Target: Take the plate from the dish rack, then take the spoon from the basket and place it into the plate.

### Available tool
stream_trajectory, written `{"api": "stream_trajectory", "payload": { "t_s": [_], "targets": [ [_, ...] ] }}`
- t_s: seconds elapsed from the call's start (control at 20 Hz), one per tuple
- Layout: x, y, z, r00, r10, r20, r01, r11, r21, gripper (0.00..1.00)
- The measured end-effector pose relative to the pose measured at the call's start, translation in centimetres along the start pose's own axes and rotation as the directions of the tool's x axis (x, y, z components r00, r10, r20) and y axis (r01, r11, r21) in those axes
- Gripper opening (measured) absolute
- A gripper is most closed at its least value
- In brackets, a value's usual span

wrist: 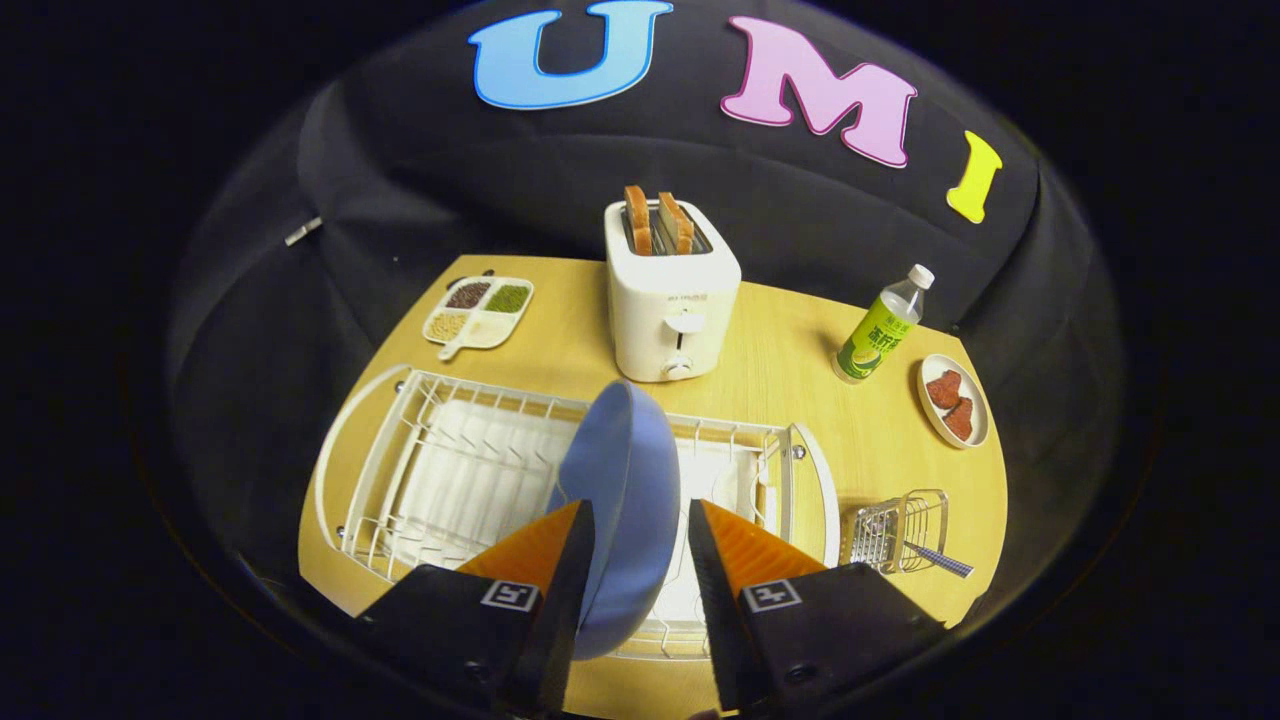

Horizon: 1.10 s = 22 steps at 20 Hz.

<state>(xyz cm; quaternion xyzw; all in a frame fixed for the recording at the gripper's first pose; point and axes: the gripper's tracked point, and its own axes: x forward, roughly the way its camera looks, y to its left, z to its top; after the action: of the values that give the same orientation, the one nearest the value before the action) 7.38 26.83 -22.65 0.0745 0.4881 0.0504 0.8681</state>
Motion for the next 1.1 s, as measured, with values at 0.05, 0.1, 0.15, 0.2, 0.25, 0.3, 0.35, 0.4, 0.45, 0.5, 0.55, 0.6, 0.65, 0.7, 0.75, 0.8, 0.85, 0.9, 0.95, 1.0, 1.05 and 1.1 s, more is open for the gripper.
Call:
{"api": "stream_trajectory", "payload": {
  "t_s": [0.05,0.1,0.15,0.2,0.25,0.3,0.35,0.4,0.45,0.5,0.55,0.6,0.65,0.7,0.75,0.8,0.85,0.9,0.95,1.0,1.05,1.1],
  "targets": [
    [0.2,0.0,-0.3,1.000,-0.020,-0.017,0.020,1.000,0.002,0.48],
    [0.1,-0.5,-0.3,0.998,-0.052,-0.019,0.052,0.999,0.000,0.44],
    [0.0,-0.7,0.1,0.997,-0.072,-0.015,0.072,0.997,0.002,0.41],
    [0.0,-1.1,0.2,0.995,-0.101,-0.008,0.101,0.995,-0.002,0.39],
    [0.1,-1.1,0.5,0.994,-0.108,0.000,0.108,0.994,0.003,0.36],
    [-0.1,-1.0,0.7,0.993,-0.115,0.003,0.115,0.993,-0.008,0.34],
    [-0.5,-1.0,1.0,0.992,-0.126,0.009,0.126,0.992,-0.014,0.31],
    [-0.5,-1.1,1.5,0.991,-0.133,0.020,0.134,0.991,-0.020,0.32],
    [-1.0,-1.3,2.3,0.989,-0.144,0.042,0.145,0.989,-0.026,0.30],
    [-1.1,-1.4,2.9,0.986,-0.153,0.061,0.155,0.987,-0.030,0.30],
    [-1.6,-1.7,3.5,0.985,-0.155,0.081,0.158,0.987,-0.035,0.28],
    [-1.9,-1.9,3.6,0.982,-0.167,0.085,0.170,0.985,-0.039,0.28],
    [-2.4,-1.9,4.2,0.984,-0.140,0.109,0.144,0.989,-0.031,0.28],
    [-2.5,-1.7,4.2,0.987,-0.120,0.111,0.124,0.992,-0.024,0.27],
    [-3.1,-1.8,4.4,0.987,-0.101,0.122,0.104,0.995,-0.012,0.27],
    [-3.5,-2.0,4.5,0.988,-0.079,0.131,0.080,0.997,-0.003,0.27],
    [-4.1,-2.2,4.7,0.988,-0.046,0.148,0.045,0.999,0.012,0.27],
    [-4.8,-2.3,4.7,0.987,-0.011,0.160,0.007,1.000,0.029,0.27],
    [-5.7,-2.6,4.6,0.985,0.025,0.170,-0.034,0.998,0.051,0.27],
    [-6.7,-3.1,4.4,0.981,0.064,0.182,-0.078,0.994,0.073,0.27],
    [-7.7,-3.5,4.3,0.975,0.106,0.195,-0.125,0.988,0.091,0.27],
    [-8.7,-4.0,4.0,0.967,0.142,0.210,-0.166,0.981,0.102,0.27]
  ]
}}
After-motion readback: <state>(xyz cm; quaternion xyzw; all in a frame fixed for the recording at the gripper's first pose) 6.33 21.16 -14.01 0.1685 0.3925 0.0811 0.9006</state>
